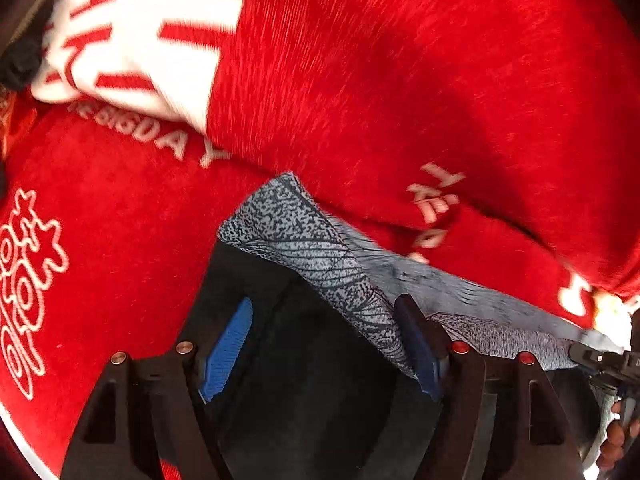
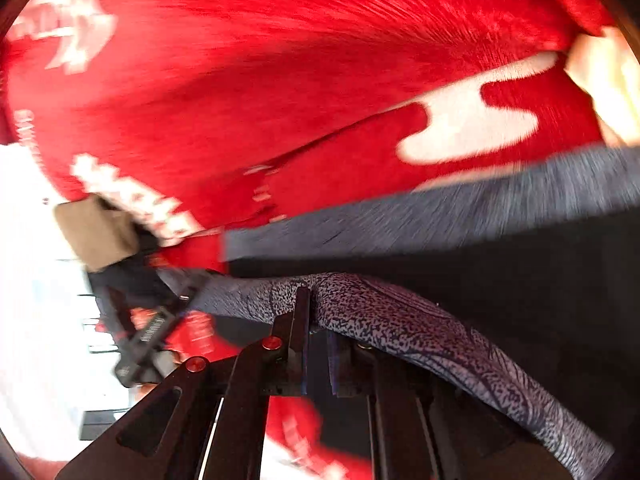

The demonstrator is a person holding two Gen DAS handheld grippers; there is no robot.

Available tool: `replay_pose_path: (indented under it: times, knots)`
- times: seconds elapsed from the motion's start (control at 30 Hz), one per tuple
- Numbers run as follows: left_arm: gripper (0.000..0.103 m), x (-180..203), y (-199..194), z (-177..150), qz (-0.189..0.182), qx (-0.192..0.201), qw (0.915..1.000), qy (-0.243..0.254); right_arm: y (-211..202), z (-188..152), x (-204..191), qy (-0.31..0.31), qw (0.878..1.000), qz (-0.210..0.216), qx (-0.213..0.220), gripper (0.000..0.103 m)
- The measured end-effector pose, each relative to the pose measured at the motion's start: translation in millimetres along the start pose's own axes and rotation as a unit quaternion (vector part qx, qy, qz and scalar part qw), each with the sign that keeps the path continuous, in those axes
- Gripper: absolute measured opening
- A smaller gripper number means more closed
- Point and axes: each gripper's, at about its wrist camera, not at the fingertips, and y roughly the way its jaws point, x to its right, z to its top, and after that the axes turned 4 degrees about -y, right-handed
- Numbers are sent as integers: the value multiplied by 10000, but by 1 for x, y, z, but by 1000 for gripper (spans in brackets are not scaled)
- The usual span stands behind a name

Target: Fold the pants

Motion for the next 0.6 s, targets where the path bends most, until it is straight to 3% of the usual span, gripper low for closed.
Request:
replay_pose_path:
  times: [0.13,0.17,0.2,0.23,0.27,0.33,0.37,0.4,0.43,0.5,0.57,0.6]
  knots:
    - [75,-8,-41,13,131,401,9990,-122,22,15,16,117,9995,-277,-114,13]
    - [75,-13,-57,16,162,549,9982,-162,20,15,11,78,9994,-302,-133,26]
    - [75,-17,-70,17,216,654,9975,-172,16,14,3,-26,9995,-287,-141,60]
    - [75,-20,-78,18,298,707,9970,-119,9,12,-8,-187,9995,-256,-93,77]
    - [75,-19,-81,17,372,658,9971,20,2,10,-20,-330,9992,-236,-34,86]
    - [75,-10,-68,14,493,426,9971,384,-16,-2,-40,-652,9975,-261,114,83]
    - [75,-2,-54,9,581,307,9962,576,-21,-9,-46,-799,9963,-270,160,73]
    - [75,4,-43,2,615,227,9954,704,-22,-15,-51,-922,9951,-327,141,55]
    - [75,12,-28,-3,683,134,9942,822,-16,-19,-53,-1011,9936,-495,26,48]
    - [75,22,8,-12,1068,-101,9891,1007,8,-18,-46,-1110,9899,-849,-254,44]
    - [80,26,9,-17,1262,169,9853,1136,27,-13,-33,-1108,9864,-1155,-384,43]
    - [80,27,7,-17,1280,101,9846,1187,34,-9,-24,-1091,9843,-1326,-406,33]
